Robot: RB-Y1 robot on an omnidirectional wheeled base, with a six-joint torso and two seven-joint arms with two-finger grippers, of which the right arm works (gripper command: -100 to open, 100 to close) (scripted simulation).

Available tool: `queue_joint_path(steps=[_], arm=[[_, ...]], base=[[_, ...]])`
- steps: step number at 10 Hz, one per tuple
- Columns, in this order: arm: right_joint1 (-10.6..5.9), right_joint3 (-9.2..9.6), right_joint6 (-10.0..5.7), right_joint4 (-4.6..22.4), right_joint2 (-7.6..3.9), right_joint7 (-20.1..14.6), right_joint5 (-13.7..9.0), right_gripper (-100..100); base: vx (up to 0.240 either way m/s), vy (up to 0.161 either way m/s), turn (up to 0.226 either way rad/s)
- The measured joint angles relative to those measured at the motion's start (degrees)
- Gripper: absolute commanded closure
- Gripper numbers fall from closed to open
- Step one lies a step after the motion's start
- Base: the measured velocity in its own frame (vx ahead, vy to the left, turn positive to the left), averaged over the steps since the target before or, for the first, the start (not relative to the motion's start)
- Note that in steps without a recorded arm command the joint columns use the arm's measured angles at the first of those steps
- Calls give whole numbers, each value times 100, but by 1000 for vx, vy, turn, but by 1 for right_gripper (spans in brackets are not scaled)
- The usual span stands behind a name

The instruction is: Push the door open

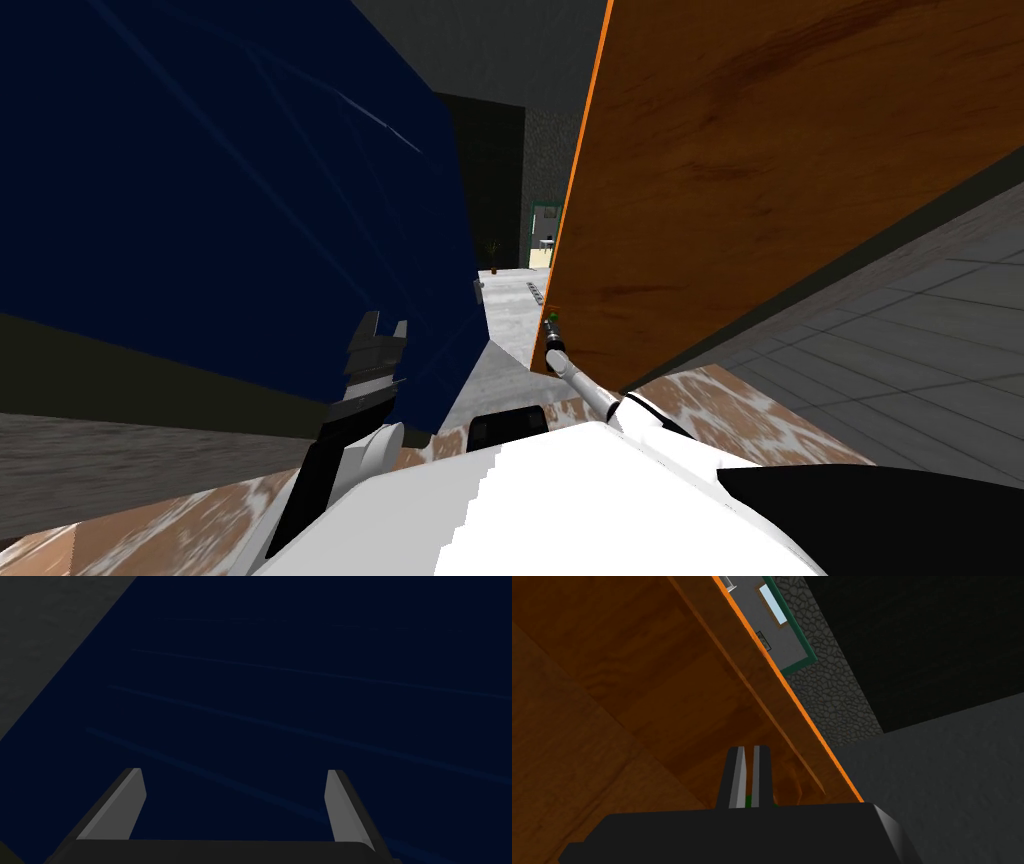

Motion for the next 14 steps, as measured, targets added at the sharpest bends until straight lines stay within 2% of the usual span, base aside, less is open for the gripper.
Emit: queue_joint_path(steps=[1, 2, 7, 10, 12, 13, 14], arm=[[-38, 44, 44, 41, -3, -206, -38, 100], [-25, 89, 108, 7, 31, -402, -108, -100], [151, 76, 188, -344, 298, -1080, -202, -100], [180, 99, 252, -398, 430, -1511, -215, -100], [221, 90, 274, -493, 522, -1751, -246, -100], [284, 68, 267, -630, 582, -1858, -287, -100], [276, 80, 286, -615, 618, -2002, -282, -100]], base=[[70, -2, -78], [21, -4, -26], [-73, -23, -23], [-30, -2, -19], [-38, -16, -23], [-44, -17, -10], [-39, -12, -18]])
